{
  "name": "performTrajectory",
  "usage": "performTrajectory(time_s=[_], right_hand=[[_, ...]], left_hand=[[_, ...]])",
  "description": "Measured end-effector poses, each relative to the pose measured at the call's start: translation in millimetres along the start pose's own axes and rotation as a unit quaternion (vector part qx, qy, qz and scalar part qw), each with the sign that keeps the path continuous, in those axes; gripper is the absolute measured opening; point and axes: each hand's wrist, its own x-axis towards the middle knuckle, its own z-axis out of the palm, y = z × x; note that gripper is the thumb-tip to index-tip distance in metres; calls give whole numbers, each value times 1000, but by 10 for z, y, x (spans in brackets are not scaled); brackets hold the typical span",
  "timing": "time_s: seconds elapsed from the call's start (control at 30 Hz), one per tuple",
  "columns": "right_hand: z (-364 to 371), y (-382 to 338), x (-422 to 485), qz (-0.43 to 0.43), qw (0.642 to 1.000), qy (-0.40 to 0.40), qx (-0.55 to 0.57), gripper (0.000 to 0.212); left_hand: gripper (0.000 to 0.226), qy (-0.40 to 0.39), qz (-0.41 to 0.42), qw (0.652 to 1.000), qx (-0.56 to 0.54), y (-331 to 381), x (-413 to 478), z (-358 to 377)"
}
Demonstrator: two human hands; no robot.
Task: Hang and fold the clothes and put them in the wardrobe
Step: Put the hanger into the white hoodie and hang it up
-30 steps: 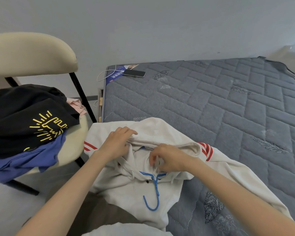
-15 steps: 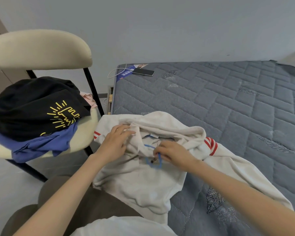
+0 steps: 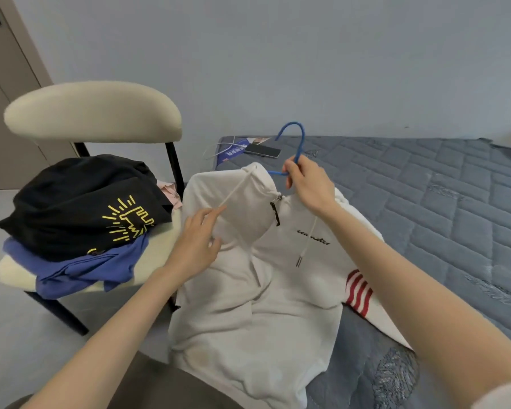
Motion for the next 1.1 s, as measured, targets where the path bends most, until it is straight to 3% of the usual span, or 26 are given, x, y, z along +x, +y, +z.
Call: performTrajectory(time_s=[0.17, 0.53, 0.83, 1.0, 1.1], right_hand=[[-216, -601, 441, 3, 999, 37, -8, 25], [74, -1661, 1077, -33, 998, 35, -33, 23], [-49, -2487, 1327, 0, 998, 27, -55, 24], [-573, -3064, 1307, 36, 998, 32, -45, 23], [-1008, -3485, 1233, 47, 997, 46, -41, 23]], left_hand=[[59, 102, 26, 994, -22, 77, 395, -548], [43, 176, 178, 968, -2, -104, 1350, -1579], [71, 68, 304, 948, 63, -104, 1793, -2282], [52, 67, 354, 932, 49, 398, 1917, -2857], [38, 79, 308, 948, -28, 751, 1872, -3257]])
